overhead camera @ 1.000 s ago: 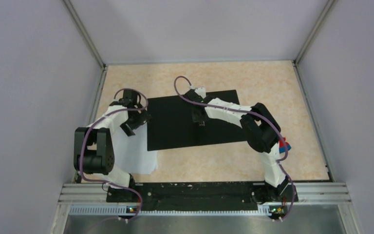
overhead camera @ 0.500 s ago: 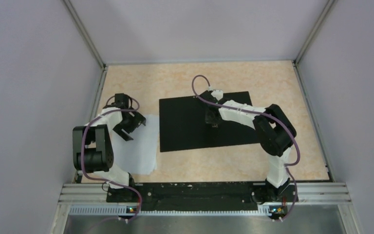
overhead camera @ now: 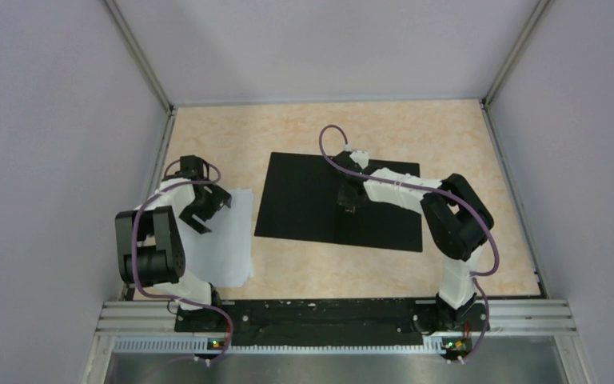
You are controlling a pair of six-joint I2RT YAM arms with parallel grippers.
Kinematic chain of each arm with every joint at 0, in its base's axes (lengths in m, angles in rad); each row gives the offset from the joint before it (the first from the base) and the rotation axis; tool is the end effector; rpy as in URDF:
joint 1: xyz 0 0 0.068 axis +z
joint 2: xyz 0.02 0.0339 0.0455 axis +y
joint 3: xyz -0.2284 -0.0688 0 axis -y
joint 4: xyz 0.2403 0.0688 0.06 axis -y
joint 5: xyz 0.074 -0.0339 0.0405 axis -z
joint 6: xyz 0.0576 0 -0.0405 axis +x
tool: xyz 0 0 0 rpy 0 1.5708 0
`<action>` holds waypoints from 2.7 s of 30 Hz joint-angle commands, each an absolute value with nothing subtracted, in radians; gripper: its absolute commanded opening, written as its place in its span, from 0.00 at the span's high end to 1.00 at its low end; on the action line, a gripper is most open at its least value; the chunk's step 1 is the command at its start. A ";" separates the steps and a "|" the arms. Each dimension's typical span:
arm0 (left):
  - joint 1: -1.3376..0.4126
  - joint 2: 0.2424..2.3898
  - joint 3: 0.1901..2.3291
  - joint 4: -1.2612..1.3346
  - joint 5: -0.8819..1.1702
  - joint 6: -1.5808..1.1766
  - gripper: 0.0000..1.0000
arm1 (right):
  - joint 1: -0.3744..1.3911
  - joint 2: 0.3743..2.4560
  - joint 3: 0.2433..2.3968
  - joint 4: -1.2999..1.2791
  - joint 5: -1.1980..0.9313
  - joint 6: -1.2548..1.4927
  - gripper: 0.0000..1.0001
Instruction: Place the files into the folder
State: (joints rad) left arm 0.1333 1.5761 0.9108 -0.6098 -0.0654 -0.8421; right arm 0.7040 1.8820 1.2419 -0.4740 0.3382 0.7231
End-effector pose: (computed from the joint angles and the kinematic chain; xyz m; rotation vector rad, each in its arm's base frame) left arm 0.2826 0.0417 0.1150 -1.3436 2.5035 -0.0597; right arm 0.2983 0.2282 0.1203 0.1270 2.5785 0.0594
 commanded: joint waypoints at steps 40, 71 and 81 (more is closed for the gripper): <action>-0.489 1.655 1.013 -0.504 0.054 -0.687 0.16 | 0.707 1.476 0.972 -0.411 0.255 0.680 0.67; -0.620 1.701 0.957 -0.466 0.010 -0.816 0.23 | 0.637 1.558 0.887 -0.327 0.252 0.719 0.86; -0.620 1.704 0.956 -0.473 -0.021 -0.815 0.24 | 0.632 1.593 0.876 -0.303 0.232 0.720 0.92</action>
